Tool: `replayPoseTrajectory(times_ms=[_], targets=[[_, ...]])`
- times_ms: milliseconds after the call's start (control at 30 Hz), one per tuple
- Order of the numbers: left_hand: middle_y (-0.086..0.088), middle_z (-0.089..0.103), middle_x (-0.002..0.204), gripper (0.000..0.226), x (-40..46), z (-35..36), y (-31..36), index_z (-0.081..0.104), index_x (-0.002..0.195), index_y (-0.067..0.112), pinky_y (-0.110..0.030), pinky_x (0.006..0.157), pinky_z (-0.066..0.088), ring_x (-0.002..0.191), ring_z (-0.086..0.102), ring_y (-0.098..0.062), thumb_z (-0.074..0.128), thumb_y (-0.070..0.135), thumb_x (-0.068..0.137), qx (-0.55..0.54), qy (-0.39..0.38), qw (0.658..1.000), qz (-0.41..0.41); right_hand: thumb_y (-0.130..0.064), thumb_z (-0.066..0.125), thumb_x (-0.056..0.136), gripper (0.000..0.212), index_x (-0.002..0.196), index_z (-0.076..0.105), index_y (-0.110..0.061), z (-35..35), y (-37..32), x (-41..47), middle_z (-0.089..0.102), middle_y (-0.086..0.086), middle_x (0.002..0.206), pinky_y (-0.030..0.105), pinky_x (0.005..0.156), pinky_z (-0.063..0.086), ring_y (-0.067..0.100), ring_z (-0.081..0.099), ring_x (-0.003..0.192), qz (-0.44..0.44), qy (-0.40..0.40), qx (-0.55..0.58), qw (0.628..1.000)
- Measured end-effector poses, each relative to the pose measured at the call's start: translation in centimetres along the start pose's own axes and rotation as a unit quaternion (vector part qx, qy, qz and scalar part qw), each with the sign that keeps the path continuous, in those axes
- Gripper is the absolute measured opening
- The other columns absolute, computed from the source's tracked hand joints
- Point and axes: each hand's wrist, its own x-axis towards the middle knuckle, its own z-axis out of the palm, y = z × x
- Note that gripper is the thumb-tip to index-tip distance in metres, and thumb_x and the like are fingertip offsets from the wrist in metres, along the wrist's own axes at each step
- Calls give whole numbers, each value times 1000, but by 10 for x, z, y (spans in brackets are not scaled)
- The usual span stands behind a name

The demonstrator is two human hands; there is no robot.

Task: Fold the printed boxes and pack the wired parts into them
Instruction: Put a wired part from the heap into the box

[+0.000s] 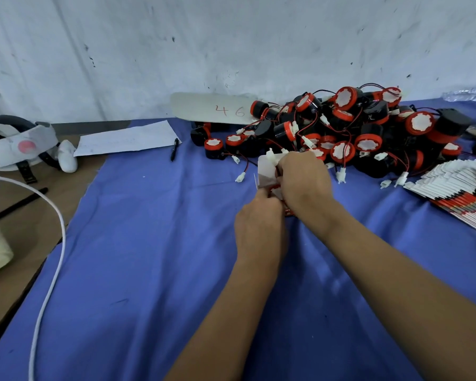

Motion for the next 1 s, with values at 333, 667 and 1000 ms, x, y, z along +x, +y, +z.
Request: replayPoseTrajectory(times_ms=[333, 667, 1000], targets=[[3, 65, 110, 22, -1, -3, -5, 71, 107, 21, -35, 61, 33, 84, 63, -29, 63, 18, 87, -19, 0, 1000, 18, -10, 58, 92, 26, 111, 75, -15, 19, 9, 1, 68, 11, 110, 31, 75, 46, 28, 64, 100, -59, -71, -4, 996], [6, 68, 121, 39, 3, -2, -10, 68, 122, 22, -40, 73, 52, 94, 65, -23, 60, 14, 85, -45, -2, 998, 31, -4, 55, 94, 23, 113, 68, -6, 21, 19, -16, 56, 17, 118, 37, 92, 43, 33, 52, 112, -108, -66, 36, 991], [4, 67, 119, 31, 3, 4, -10, 72, 114, 18, -34, 67, 44, 90, 63, -24, 58, 8, 88, -35, 18, 999, 36, -14, 63, 91, 15, 95, 77, -11, 12, 14, -4, 72, 10, 95, 35, 72, 53, 27, 65, 89, -66, -19, 15, 998]])
